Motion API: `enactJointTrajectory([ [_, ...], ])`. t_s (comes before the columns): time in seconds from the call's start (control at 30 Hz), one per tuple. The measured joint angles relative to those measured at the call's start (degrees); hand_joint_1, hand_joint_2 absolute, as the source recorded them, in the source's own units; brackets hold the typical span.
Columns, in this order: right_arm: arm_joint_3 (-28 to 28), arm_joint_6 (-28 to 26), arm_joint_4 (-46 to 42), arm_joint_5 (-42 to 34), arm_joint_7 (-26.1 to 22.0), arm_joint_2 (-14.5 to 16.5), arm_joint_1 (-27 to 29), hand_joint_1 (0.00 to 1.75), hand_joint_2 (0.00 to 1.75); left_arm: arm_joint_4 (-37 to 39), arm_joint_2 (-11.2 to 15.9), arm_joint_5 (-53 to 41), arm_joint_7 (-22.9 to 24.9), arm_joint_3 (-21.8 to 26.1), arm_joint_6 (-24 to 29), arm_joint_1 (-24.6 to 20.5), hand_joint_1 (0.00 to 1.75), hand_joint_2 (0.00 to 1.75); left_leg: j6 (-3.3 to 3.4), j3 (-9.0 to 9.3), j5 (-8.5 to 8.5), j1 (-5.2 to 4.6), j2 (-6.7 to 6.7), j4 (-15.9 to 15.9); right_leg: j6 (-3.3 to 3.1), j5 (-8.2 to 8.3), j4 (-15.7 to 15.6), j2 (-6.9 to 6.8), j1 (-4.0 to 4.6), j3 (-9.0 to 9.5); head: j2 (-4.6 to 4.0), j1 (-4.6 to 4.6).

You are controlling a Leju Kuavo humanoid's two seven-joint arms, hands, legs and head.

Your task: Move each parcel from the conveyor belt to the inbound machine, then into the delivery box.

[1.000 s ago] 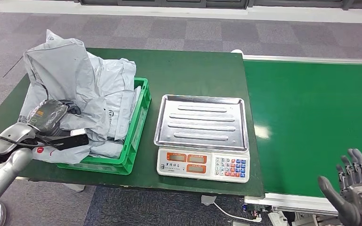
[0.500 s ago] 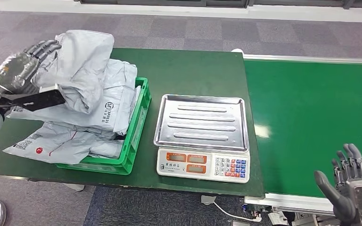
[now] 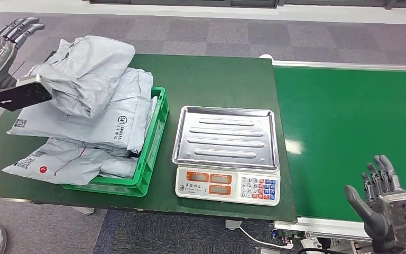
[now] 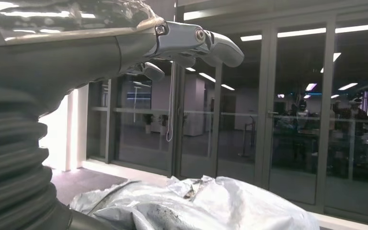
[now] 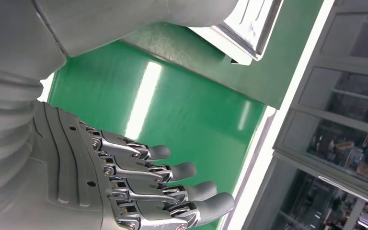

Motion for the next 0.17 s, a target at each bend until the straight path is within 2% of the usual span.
enactJointTrajectory([
  [0.17,0.1,0.0,0.0,-0.2,0.3,-0.1,0.0,0.0,1.75,-0.2,0.1,0.1,-0.2,0.0,-0.3,-0.8,0.0,1.75,0.0,0.0,0.0,0.0,0.01,0.0,0.0,0.0,0.0,0.0,0.0,-0.02,0.0,0.0],
])
